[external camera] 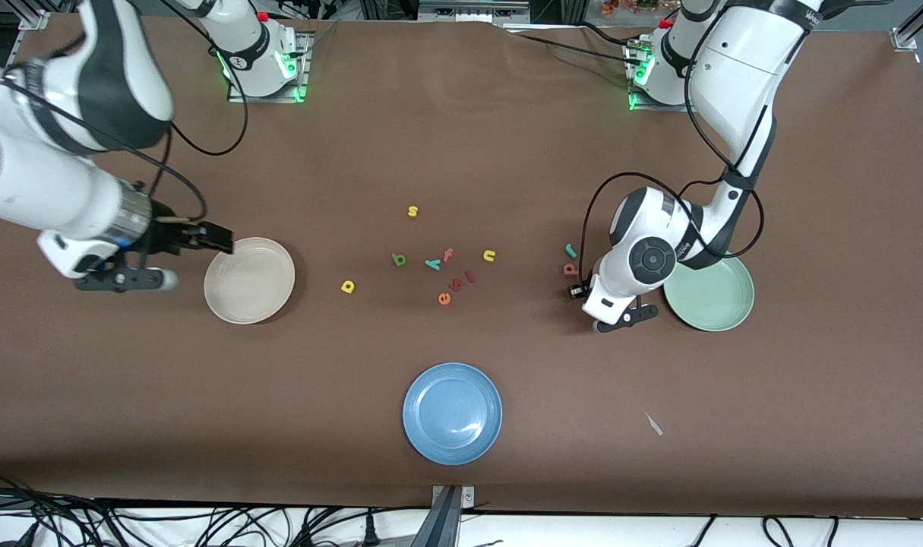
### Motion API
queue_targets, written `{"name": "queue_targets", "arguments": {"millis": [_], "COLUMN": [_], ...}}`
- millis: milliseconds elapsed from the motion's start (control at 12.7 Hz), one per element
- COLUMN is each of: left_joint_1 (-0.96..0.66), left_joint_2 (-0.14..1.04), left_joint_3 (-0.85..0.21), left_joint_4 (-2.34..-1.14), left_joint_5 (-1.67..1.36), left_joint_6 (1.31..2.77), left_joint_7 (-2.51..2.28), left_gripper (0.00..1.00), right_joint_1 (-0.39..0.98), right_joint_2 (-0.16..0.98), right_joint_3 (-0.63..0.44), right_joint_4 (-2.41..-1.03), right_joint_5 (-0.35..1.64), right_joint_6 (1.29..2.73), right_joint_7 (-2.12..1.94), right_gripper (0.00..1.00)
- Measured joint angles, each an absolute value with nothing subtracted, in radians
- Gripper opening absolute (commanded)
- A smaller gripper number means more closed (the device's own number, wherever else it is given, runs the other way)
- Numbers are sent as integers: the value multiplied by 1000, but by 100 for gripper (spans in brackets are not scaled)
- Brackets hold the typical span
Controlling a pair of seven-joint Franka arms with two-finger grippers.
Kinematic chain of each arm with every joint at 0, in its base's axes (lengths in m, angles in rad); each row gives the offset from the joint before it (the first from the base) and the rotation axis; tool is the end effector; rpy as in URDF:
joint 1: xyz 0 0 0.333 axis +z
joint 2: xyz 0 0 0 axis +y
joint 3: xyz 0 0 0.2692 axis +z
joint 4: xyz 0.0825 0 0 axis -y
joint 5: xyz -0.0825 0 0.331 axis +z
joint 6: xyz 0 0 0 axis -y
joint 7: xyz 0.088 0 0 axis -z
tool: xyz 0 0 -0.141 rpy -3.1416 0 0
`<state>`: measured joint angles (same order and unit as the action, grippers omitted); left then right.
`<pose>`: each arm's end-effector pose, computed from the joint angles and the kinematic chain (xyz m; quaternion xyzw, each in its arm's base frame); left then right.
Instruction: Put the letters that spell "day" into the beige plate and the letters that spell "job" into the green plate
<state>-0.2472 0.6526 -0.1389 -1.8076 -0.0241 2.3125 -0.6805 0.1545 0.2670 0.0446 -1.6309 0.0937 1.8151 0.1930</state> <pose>0.5268 -0.2153 0.1427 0.9823 0.1657 -0.0872 0.0080 0.5537 0.1211 0.3956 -0.9978 0.0107 0.0504 0.0418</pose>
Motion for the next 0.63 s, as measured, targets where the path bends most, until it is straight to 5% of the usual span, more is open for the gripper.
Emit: {"name": "queue_targets", "arguments": {"millis": [630], "left_joint_1": [-254], "left_joint_2": [652], "left_joint_3": [-140], "left_joint_4": [-1809], "left_joint_5": [-24], "left_joint_6": [2314], "left_joint_7": [-683], "left_gripper": [0], "right_joint_1": [359], "right_joint_2": [475], "right_joint_3": [42], "right_joint_4": [-1634], "right_joint_5": [83], "right_joint_6": [2040], "right_joint_7": [394], "right_gripper": [100]}}
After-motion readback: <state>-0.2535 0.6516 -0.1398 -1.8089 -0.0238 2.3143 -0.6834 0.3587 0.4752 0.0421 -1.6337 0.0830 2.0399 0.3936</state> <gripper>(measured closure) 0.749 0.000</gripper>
